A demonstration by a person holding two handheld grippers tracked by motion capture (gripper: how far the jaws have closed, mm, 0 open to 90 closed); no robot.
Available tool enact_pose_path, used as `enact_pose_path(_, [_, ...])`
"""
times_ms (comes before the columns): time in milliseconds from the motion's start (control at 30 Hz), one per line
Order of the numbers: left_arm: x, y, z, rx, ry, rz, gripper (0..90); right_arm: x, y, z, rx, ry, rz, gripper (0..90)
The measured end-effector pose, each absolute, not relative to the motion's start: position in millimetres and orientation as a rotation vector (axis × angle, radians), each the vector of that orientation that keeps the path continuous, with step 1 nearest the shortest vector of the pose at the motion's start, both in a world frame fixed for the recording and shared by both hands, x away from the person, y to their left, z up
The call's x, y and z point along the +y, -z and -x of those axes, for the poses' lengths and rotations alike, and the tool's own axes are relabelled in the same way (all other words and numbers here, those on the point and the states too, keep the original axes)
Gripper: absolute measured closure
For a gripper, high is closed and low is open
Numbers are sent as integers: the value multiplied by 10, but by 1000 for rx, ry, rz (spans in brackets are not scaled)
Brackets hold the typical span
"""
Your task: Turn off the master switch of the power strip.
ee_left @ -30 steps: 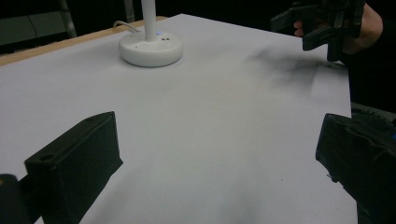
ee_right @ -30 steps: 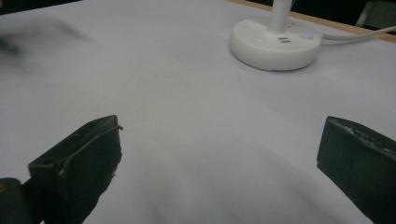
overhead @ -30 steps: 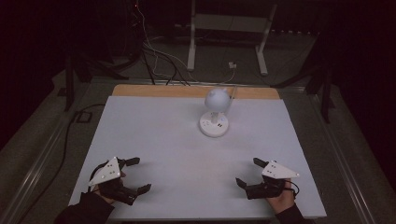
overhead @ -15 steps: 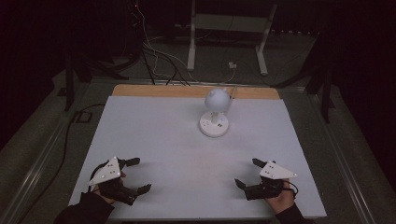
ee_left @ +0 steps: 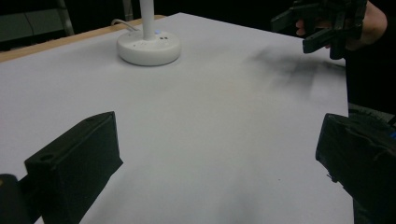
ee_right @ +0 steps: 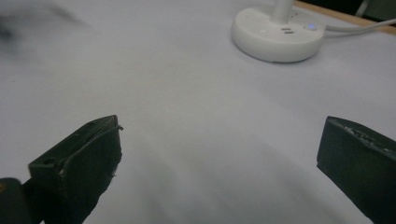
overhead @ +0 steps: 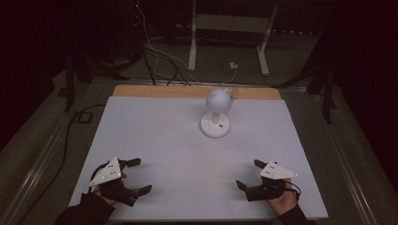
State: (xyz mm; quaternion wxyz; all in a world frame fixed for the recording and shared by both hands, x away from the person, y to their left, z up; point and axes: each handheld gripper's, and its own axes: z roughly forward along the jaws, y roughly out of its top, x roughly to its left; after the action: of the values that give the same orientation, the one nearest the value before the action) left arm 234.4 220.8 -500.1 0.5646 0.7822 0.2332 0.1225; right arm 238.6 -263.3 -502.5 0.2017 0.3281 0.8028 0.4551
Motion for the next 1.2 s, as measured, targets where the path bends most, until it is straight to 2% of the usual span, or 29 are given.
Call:
enact_pose_path(633, [2206, 5000, -2338, 545, -287, -1840, 4, -2477, 4818, -2375, 2289, -1331, -891, 0])
enact_pose_path(1200, [2211, 4999, -2340, 547, -282, -1835, 4, -2443, 4632, -2519, 2245, -1355, -884, 0])
